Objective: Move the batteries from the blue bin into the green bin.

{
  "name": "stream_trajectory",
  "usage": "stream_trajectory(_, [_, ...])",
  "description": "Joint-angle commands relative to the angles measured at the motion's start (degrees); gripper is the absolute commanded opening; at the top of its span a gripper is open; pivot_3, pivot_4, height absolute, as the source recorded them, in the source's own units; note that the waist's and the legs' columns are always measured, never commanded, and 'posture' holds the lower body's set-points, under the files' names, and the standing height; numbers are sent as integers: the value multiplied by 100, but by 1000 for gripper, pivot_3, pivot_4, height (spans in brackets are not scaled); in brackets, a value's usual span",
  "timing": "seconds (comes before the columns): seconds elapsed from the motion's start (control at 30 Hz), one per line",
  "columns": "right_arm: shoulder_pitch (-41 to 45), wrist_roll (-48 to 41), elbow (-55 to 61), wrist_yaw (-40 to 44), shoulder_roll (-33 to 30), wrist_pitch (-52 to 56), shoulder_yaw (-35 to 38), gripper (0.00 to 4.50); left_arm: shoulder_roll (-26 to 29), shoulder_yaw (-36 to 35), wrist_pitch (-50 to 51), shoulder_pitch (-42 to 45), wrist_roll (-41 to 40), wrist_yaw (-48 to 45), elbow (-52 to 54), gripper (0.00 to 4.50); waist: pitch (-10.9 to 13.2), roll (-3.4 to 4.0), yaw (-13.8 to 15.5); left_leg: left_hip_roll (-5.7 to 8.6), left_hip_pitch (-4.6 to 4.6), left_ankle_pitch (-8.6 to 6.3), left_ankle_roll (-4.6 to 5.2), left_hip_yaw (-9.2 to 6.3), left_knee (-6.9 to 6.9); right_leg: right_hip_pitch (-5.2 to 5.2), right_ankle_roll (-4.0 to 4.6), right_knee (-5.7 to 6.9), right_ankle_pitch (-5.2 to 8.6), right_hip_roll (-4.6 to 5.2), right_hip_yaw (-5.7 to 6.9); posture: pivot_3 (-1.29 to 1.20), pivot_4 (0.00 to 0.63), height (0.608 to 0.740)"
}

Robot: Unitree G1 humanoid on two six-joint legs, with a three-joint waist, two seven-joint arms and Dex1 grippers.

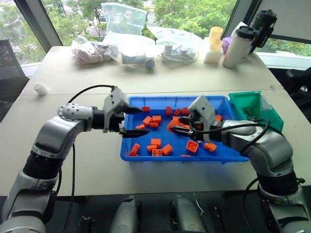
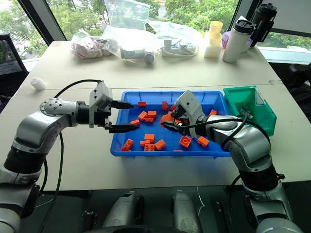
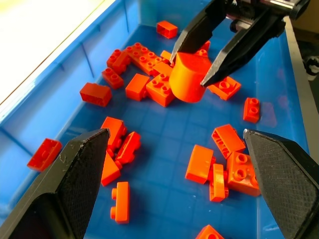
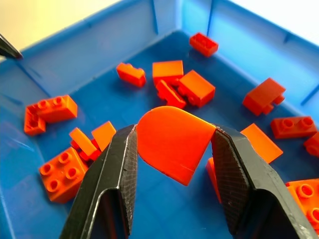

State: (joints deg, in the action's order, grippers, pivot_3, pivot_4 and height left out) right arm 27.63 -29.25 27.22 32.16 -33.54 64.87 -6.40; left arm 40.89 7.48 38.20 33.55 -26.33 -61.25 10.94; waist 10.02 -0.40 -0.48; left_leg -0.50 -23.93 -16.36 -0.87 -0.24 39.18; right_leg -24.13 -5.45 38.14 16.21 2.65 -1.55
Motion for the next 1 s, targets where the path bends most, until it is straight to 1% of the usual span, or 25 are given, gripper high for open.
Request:
stream_trajectory(0.03, [-23, 148, 19, -30, -149, -140, -15, 3611, 24, -85, -78, 40, -1, -16, 94, 4500, 0, 0, -8, 2, -1, 0, 0, 2, 0, 0, 0, -1, 0, 1, 0, 0, 150, 740])
stream_trajectory(0.1, [4, 128, 7, -37, -237, -154, 212, 4471, 43, -100, -66, 0, -6, -9, 127, 4500, 0, 0, -20, 2, 0, 0, 0, 2, 0, 0, 0, -1, 0, 1, -1, 0, 150, 740])
stream_trajectory(0.17, [19, 83, -14, -156, -360, -1, 659, 4471, 59, -122, -39, -42, -22, 8, 173, 4500, 0, 0, -22, -1, 0, 0, 0, 1, 0, -1, 0, 0, 0, -2, 0, 0, 150, 740])
stream_trajectory(0.27, [-137, 82, 96, -264, -655, 374, 967, 4471, 61, -137, -16, -70, -40, 26, 210, 4500, 0, 0, -17, -1, 0, 0, 0, 2, 0, -1, 0, 0, 0, 0, -1, 0, 150, 740])
stream_trajectory(0.37, [-337, -160, 280, -369, -567, 855, 1169, 4471, 7, -107, -33, -58, -35, 46, 180, 4500, -1, -1, -17, -3, 0, 0, 0, 0, 0, 0, 0, -1, 0, -2, 0, 0, 150, 740])
stream_trajectory(0.5, [-542, -138, 401, -550, -443, 1089, 1029, 4471, -85, -48, -71, -7, -6, 52, 116, 4500, -1, -1, -39, -3, 0, 0, 0, 1, -1, -1, 0, 0, 0, -3, -1, 0, 150, 740])
stream_trajectory(0.6, [-473, -214, 405, -766, -94, 1406, 955, 4471, -118, -42, -85, 5, 16, 51, 101, 4500, -1, -1, -42, -6, 2, 0, 0, 2, -1, -1, 0, 2, 0, -7, -1, 0, 150, 740])
stream_trajectory(0.83, [-401, -80, 82, -1073, 247, 1655, 817, 4471, -112, -106, -54, -66, -2, 103, 171, 4500, -1, -1, -18, -3, 2, 0, 0, 2, -1, -1, 0, 1, 0, -3, -1, 0, 150, 740])
stream_trajectory(0.87, [-376, -3, -64, -1129, 246, 1646, 716, 4239, -115, -109, -47, -77, -6, 116, 186, 4500, -1, -1, -22, -3, 1, 0, 0, 2, -1, -1, 0, 1, 0, -4, -1, 0, 150, 740])
stream_trajectory(0.93, [-354, 136, -292, -1210, 214, 1588, 564, 3597, -125, -113, -32, -91, -19, 142, 213, 4500, -1, -1, -28, -3, 2, 0, 0, 3, -1, -1, 0, 1, 0, -3, -1, 0, 150, 740])
stream_trajectory(1.0, [-355, 270, -411, -1218, 42, 1534, 331, 2628, -138, -142, -12, -100, -53, 179, 234, 4500, -1, -1, -31, -4, 3, 0, 0, 3, -1, -1, 0, 1, 0, -4, -1, 0, 150, 740])
